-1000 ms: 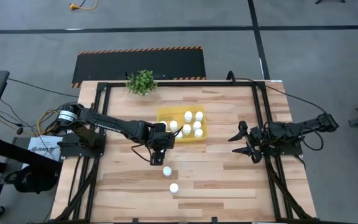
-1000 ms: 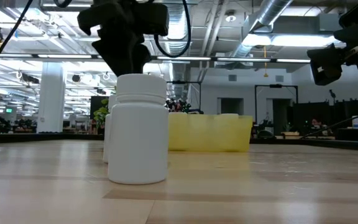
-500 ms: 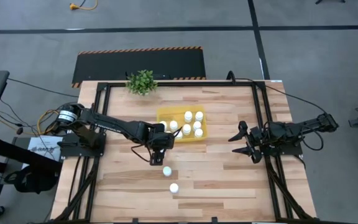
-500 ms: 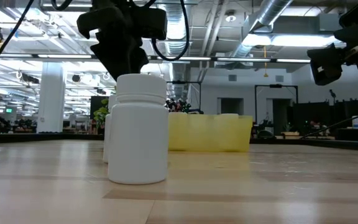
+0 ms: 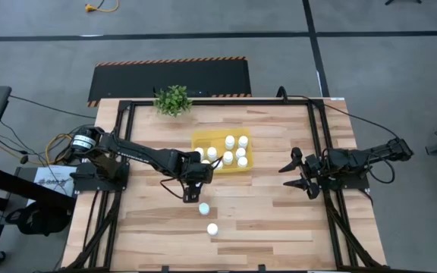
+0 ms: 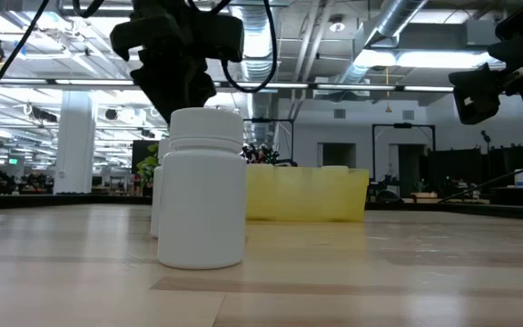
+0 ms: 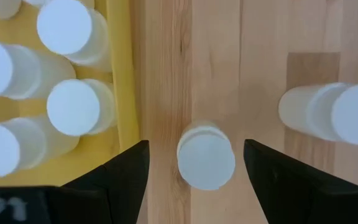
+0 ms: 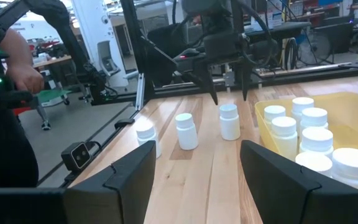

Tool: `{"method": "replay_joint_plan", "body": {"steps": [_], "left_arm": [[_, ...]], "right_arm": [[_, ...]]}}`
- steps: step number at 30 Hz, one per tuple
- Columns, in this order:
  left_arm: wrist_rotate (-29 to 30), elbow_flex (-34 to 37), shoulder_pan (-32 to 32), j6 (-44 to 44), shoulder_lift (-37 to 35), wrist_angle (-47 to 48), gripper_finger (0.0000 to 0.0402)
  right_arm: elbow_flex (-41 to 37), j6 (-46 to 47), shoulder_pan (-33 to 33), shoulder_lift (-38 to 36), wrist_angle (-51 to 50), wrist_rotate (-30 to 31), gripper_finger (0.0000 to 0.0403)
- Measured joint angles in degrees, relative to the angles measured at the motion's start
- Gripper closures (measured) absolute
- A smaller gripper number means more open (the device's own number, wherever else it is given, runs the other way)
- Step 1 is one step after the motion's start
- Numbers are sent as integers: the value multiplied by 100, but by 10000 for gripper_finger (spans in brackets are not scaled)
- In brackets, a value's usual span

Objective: Pick and place pill bottles into a basket
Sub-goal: Put the white medicine bottle into the yellow bin

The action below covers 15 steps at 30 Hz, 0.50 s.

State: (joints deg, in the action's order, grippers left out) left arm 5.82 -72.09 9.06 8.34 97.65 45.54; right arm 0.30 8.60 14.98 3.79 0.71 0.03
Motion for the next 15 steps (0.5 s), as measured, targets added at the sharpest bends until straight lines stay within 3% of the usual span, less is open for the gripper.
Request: {"method": "replay_joint_plan", "body": {"steps": [15], "left_arm": [[-238, 386, -2, 254, 0, -344, 152]], "right_arm": [[1, 0, 0, 0, -2, 0, 177]]}}
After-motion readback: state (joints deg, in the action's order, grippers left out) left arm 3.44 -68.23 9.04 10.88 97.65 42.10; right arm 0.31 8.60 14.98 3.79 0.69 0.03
